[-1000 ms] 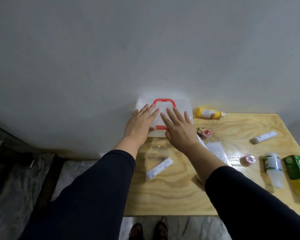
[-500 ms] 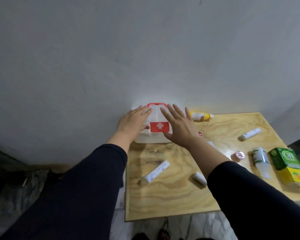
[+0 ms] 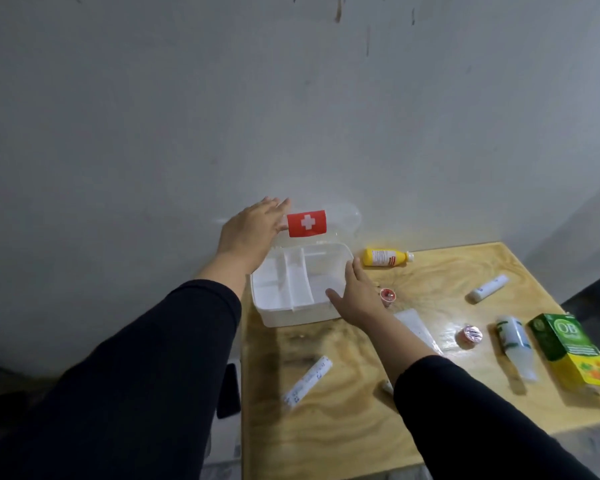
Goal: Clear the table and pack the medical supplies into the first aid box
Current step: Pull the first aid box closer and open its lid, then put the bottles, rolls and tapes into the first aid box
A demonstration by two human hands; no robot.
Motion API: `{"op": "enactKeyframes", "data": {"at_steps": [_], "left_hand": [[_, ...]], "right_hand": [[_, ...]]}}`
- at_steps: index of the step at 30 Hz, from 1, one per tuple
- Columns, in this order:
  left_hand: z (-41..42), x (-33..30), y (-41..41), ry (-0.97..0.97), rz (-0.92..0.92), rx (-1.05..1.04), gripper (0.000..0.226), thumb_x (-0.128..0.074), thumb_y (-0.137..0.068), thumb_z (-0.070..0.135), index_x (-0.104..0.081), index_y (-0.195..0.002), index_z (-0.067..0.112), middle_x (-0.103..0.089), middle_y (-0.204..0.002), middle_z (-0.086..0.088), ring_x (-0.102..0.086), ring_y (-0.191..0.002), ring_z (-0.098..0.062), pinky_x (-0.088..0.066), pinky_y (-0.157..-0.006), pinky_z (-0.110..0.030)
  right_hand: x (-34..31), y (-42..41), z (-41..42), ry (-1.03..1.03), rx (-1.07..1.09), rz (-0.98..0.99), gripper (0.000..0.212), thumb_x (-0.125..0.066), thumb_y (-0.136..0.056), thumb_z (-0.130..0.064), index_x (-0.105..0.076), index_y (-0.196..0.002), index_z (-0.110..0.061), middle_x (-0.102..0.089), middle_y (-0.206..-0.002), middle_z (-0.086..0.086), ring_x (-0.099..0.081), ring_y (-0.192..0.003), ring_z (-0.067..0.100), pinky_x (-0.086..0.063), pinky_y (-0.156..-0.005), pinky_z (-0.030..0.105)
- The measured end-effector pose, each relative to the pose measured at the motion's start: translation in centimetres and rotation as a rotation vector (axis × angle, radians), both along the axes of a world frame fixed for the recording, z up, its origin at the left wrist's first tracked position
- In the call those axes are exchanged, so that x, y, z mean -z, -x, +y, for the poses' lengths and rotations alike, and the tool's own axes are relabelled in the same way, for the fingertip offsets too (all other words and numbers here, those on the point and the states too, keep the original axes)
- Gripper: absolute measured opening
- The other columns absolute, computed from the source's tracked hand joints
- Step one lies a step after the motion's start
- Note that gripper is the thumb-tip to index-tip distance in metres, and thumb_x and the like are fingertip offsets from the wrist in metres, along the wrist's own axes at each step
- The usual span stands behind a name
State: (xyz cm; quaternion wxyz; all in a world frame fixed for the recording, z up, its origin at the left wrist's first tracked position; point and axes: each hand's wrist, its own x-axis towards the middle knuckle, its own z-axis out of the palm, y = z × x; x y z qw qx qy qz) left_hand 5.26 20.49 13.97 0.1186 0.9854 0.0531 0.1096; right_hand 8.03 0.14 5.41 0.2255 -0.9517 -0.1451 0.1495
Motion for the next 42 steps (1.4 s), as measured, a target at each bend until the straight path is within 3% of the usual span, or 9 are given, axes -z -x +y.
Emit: {"op": "enactKeyframes", "data": {"at_steps": [6,11,17,20,27,32,35,42], "left_hand": [[0.3,-1.3,-2.3,0.108,-0.059,-0.072,0.04,-0.044,-0.102,0.021,-0.049,-0.141,0.027,-0.048,-0.147,0.005,-0.046,-0.134,-0.017,-0.041,-0.101,-0.03],[-0.6,-1.7,-2.4,0.007,-0.043,-0.071,0.045,-0.041,-0.1,0.016,-0.042,-0.145,0.02,-0.05,-0.146,0.0,-0.052,-0.126,-0.025,-0.047,-0.093,-0.036],[-2.7,-3.1,-2.0,-0.012,-0.119,0.036,0.048,-0.045,-0.094,0.012,-0.046,-0.142,0.016,-0.049,-0.146,0.0,-0.048,-0.131,-0.024,-0.041,-0.105,-0.036],[-5.3,-3.7,-1.9,-0.012,-0.109,0.148,0.048,-0.045,-0.094,0.012,-0.047,-0.141,0.018,-0.047,-0.147,0.001,-0.044,-0.134,-0.022,-0.036,-0.108,-0.035],[-15.6,-1.4,-2.5,-0.028,0.173,0.427,0.053,-0.046,-0.095,0.026,-0.036,-0.147,0.022,-0.033,-0.156,0.002,-0.027,-0.146,-0.016,-0.023,-0.116,-0.036],[-24.0,1.0,-2.2,-0.03,0.428,0.587,0.056,-0.05,-0.093,0.034,-0.035,-0.147,0.028,-0.035,-0.154,0.003,-0.039,-0.138,-0.022,-0.036,-0.111,-0.039],[-28.3,1.7,-2.0,-0.044,0.47,0.66,0.057,-0.051,-0.093,0.034,-0.035,-0.147,0.028,-0.04,-0.152,0.0,-0.044,-0.134,-0.024,-0.04,-0.107,-0.042],[-36.0,3.6,-3.5,-0.066,0.513,0.734,0.051,-0.045,-0.094,0.032,-0.039,-0.144,0.029,-0.045,-0.146,0.005,-0.053,-0.124,-0.025,-0.05,-0.089,-0.038]], "right_hand": [[0.7,0.5,-1.0,0.055,0.02,-0.044,0.078,-0.044,-0.094,-0.043,-0.003,-0.151,-0.008,0.003,-0.162,0.006,-0.015,-0.148,0.024,-0.028,-0.116,0.042],[0.5,0.8,-1.0,0.064,0.029,-0.044,0.079,-0.045,-0.094,-0.048,-0.004,-0.151,-0.01,0.002,-0.162,0.007,-0.011,-0.149,0.025,-0.025,-0.117,0.044],[-2.3,-0.6,-2.4,0.061,0.025,-0.11,0.071,-0.045,-0.094,-0.045,-0.016,-0.15,-0.013,-0.007,-0.16,0.015,-0.009,-0.148,0.03,-0.016,-0.12,0.042],[-3.8,-0.9,-4.4,0.112,0.078,-0.122,0.069,-0.045,-0.093,-0.047,-0.02,-0.149,-0.015,-0.012,-0.16,0.013,-0.009,-0.148,0.031,-0.019,-0.119,0.046],[-5.2,1.7,-13.5,0.231,0.278,-0.083,0.066,-0.046,-0.092,-0.05,-0.027,-0.147,-0.018,-0.029,-0.153,0.01,-0.019,-0.144,0.031,-0.027,-0.114,0.05],[-5.0,4.1,-22.0,0.222,0.462,-0.015,0.063,-0.049,-0.087,-0.052,-0.04,-0.14,-0.02,-0.04,-0.146,0.01,-0.033,-0.137,0.031,-0.034,-0.109,0.049],[-4.2,5.0,-26.9,0.193,0.558,-0.01,0.066,-0.046,-0.083,-0.056,-0.045,-0.138,-0.018,-0.047,-0.143,0.01,-0.042,-0.132,0.031,-0.039,-0.106,0.047],[-0.3,5.2,-35.0,0.028,0.754,0.001,0.054,-0.061,-0.086,-0.035,-0.047,-0.136,-0.021,-0.044,-0.142,0.01,-0.044,-0.129,0.03,-0.039,-0.107,0.04]]}}
